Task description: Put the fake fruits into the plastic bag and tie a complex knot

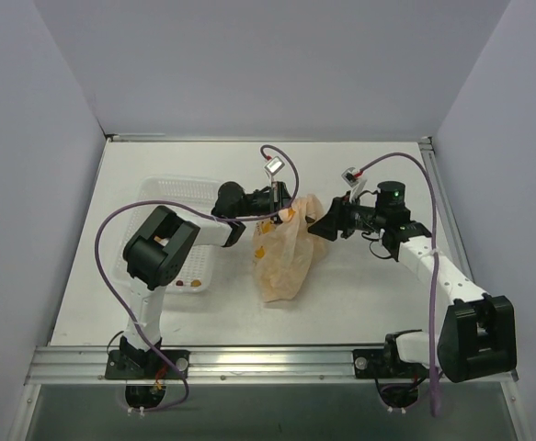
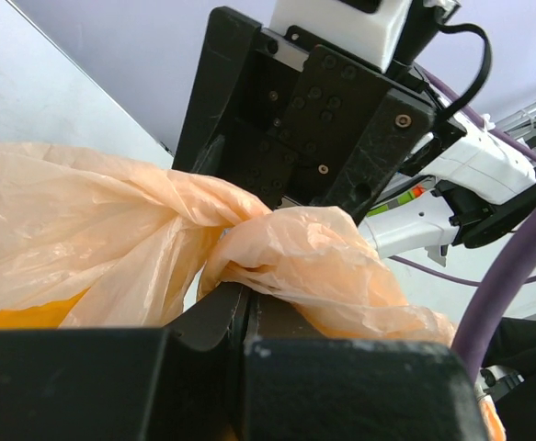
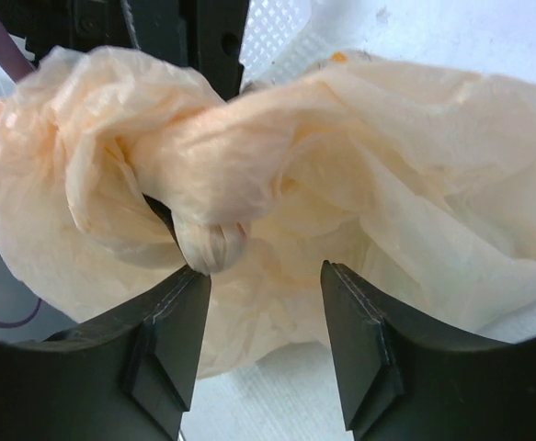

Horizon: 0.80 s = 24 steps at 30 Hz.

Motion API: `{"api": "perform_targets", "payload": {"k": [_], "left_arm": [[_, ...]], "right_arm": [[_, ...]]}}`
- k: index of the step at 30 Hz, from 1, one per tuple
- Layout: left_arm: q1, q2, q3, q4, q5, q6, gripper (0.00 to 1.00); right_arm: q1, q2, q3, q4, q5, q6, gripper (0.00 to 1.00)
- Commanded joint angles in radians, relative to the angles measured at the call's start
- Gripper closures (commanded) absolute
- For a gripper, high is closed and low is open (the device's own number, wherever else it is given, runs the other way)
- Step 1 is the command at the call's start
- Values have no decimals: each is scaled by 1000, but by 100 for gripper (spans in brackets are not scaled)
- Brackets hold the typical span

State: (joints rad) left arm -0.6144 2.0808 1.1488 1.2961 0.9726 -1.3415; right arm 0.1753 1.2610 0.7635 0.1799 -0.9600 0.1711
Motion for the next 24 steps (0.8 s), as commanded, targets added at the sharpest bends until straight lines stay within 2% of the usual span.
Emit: {"api": "perform_targets", "payload": {"k": [1,6,9,12,13,16,19,21,22,23,24], "left_arm": [[-7,-21,14,117,-15,-11,100],[-7,-22,11,109,-18,-10,100],[-7,-19,18,104,-25,-11,100],[-7,-18,19,106,-25,-13,100],[-5,-18,16,108,-26,-15,100],[-1,-21,6,112,-28,-15,100],[8,-27,6,115,-26,-2,100],[16,-31,5,111,-18,8,94],[27,-33,5,105,-12,24,89],[31,-39,5,89,-9,31,79],[42,-44,2,75,1,42,75]], "right_arm": [[30,-8,7,151,58,13,49],[55,8,17,197,75,57,53],[70,9,17,208,78,70,58],[75,9,14,224,81,82,73],[73,8,16,222,76,82,83],[73,-2,11,202,73,58,100],[67,-17,8,176,67,39,100],[64,-25,8,156,61,25,100],[64,-26,8,147,61,21,100],[61,-29,11,136,61,19,100],[59,-35,14,130,58,15,100]]}}
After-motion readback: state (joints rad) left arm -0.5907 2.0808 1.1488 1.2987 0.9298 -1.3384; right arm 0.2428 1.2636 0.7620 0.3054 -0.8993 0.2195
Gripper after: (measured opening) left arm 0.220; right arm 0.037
